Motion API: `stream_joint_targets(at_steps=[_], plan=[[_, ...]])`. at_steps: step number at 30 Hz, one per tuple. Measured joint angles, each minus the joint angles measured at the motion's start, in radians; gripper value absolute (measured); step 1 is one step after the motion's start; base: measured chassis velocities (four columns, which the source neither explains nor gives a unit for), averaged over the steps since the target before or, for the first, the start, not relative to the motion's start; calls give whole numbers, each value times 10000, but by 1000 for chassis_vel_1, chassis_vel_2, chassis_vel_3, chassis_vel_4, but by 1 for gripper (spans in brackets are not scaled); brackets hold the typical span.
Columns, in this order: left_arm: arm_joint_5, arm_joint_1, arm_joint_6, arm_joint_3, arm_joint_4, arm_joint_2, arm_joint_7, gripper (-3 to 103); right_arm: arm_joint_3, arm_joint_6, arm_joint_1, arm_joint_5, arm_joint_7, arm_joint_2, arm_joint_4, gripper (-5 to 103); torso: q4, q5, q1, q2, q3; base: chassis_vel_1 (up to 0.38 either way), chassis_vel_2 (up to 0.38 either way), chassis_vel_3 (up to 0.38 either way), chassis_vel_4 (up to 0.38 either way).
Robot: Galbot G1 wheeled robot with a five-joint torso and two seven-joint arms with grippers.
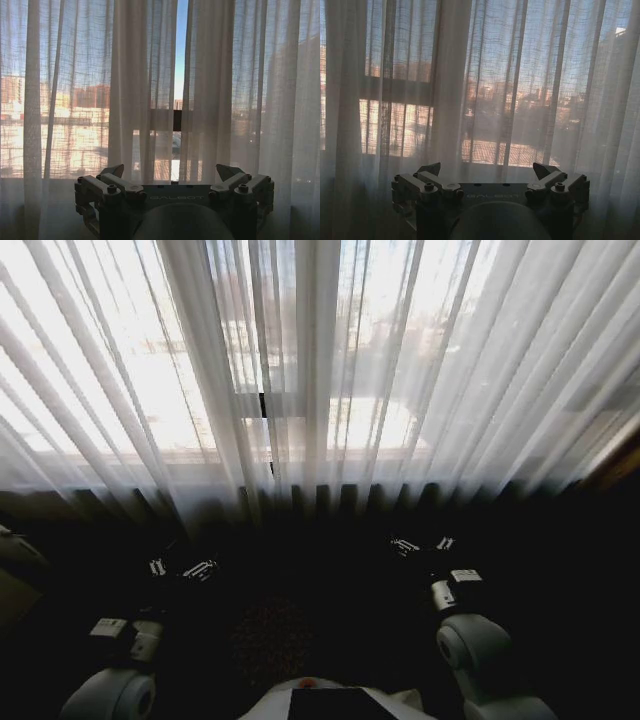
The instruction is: Open the curtains by pulling them apart, changing their state from closed to fully open.
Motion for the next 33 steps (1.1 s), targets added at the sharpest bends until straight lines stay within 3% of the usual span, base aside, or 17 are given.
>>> stream_joint_targets(at_steps=[8,13,21,33], plan=[[124,89,-183,4,33,-95,-4,100,-20,436,-23,0,-155,31,-174,100,0,-6,0,1,-2,169,180,-152,-186],[128,118,-227,17,23,-160,-1,100,-77,470,20,-1,-166,29,-187,100,-2,12,-1,0,0,-48,59,75,-33],[206,142,-398,22,124,-233,3,100,-157,552,37,-8,-168,9,-242,100,-1,6,-1,0,0,-196,111,181,-95],[271,108,-427,35,129,-315,-1,100,-202,609,92,-47,-183,19,-358,100,-1,3,4,-2,2,-251,288,242,-283]])
